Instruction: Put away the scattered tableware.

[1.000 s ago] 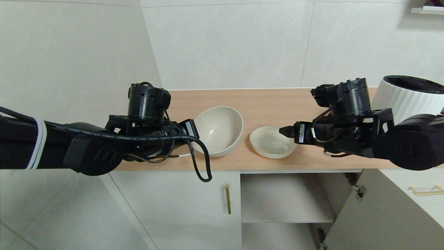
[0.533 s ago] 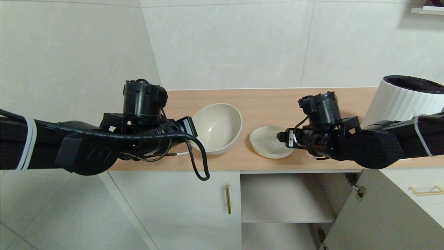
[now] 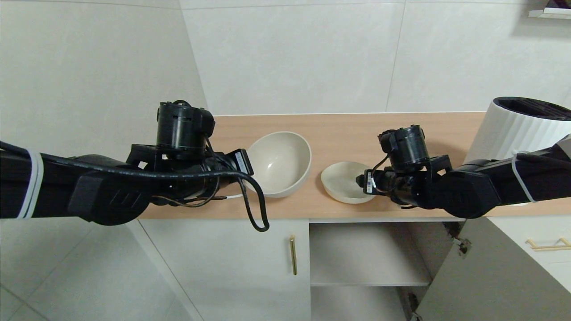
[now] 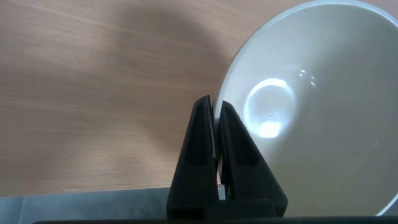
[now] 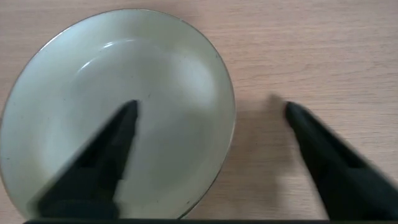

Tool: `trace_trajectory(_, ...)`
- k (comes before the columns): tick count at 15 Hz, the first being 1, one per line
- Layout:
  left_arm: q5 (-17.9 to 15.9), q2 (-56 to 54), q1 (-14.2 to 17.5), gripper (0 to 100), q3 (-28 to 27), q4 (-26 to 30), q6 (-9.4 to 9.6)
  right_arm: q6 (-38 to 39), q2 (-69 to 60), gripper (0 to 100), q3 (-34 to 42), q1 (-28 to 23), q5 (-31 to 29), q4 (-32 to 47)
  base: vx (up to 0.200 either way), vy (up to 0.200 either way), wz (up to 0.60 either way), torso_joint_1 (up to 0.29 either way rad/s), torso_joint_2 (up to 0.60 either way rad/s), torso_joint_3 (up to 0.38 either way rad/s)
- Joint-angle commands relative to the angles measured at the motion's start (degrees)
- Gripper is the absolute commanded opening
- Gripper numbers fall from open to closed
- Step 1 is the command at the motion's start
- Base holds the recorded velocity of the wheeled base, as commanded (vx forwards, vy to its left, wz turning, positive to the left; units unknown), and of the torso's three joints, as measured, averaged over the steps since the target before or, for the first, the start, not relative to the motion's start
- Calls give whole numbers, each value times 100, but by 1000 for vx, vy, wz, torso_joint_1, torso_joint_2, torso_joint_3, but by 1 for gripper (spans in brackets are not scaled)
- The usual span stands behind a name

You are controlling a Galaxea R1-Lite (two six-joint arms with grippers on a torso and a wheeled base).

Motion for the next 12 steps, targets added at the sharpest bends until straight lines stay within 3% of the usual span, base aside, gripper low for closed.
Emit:
trace_trajectory(1,1,-12,7,0,-4,-4,-2,1,-6,0,-3,2,8,-2,0,0,0,0,0,0)
trace_trajectory(10,-17,-214,7,0,102,22,6,63,-200,0,15,2,26,34,0,0,0,0,0,0)
trace_trajectory(12,-25,-521,7,0,322,31,42,168,-683,0,164,-24,333,174,0,0,0,0,0,0)
